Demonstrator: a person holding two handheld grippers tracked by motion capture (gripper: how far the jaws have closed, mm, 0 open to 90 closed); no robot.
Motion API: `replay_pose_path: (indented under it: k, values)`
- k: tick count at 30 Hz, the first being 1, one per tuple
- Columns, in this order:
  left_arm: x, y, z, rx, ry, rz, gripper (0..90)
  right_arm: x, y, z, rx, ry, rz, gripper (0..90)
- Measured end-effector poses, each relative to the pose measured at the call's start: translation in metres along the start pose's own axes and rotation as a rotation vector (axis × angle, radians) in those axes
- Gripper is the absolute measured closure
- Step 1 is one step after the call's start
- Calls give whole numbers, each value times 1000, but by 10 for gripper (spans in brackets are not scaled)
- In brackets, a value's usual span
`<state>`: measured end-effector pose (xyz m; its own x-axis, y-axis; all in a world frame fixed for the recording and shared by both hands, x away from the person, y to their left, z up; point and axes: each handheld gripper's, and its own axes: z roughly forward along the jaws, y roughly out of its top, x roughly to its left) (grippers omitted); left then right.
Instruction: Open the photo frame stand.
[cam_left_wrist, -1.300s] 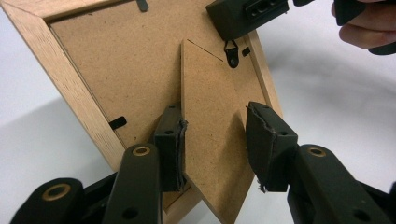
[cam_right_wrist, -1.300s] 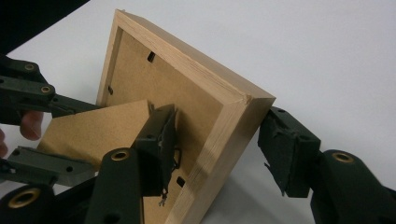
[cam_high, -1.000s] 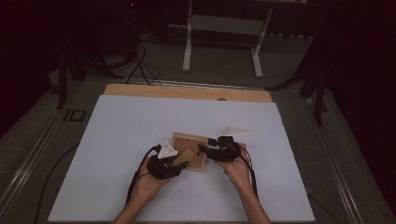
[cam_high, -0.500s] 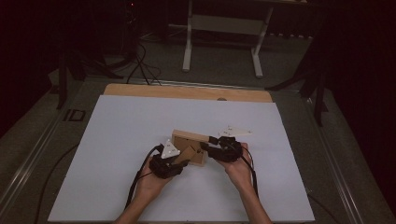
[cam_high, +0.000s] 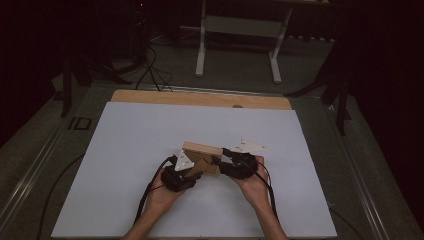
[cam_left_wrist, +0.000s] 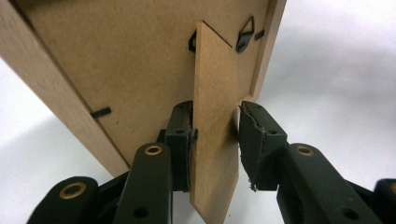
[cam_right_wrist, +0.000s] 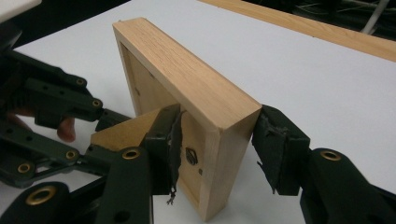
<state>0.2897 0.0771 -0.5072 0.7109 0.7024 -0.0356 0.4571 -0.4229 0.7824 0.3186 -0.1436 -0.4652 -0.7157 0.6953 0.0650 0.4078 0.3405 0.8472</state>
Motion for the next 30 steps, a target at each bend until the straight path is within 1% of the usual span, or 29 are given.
replay_pose_path:
  k: [2, 3, 4, 5, 6, 8, 10, 13, 17, 23, 26, 28, 29, 30]
  values:
    - [0, 0, 0, -8, -2, -3, 676, 1, -1, 0, 0, 4, -7, 523]
    - [1, 0, -2, -10, -13, -3, 673, 4, -3, -1, -1, 9, -19, 524]
    - [1, 0, -2, -10, -13, -3, 668, 4, -3, -1, -1, 9, -19, 524]
    - [1, 0, -2, -9, -19, 1, 667, 6, -5, -2, -3, 10, -24, 523]
    - [0, -1, -3, -4, -27, 17, 668, 7, -6, -3, -5, 10, -23, 523]
    - [0, -2, -3, -2, -28, 23, 670, 8, -7, -3, -7, 8, -24, 525]
    - [0, -3, -4, -1, -42, 27, 676, 11, -8, -4, -6, -4, -35, 540]
    - [0, -4, -5, 5, -49, 36, 684, 14, -10, -5, -6, -19, -46, 544]
    - [0, -5, -5, 9, -55, 37, 683, 18, -12, -7, -8, -25, -57, 544]
    - [-2, -9, -7, 19, -67, 42, 691, 21, -17, -10, 8, -16, -68, 557]
    - [-2, -11, -6, 19, -73, 33, 698, 22, -19, -11, 9, -14, -75, 553]
    - [-2, -12, -6, 24, -77, 34, 699, 25, -20, -11, 14, -17, -90, 552]
    - [-2, -13, -6, 29, -80, 38, 699, 28, -21, -12, 20, -25, -111, 551]
    - [-2, -14, -6, 31, -82, 38, 699, 29, -21, -12, 20, -27, -115, 551]
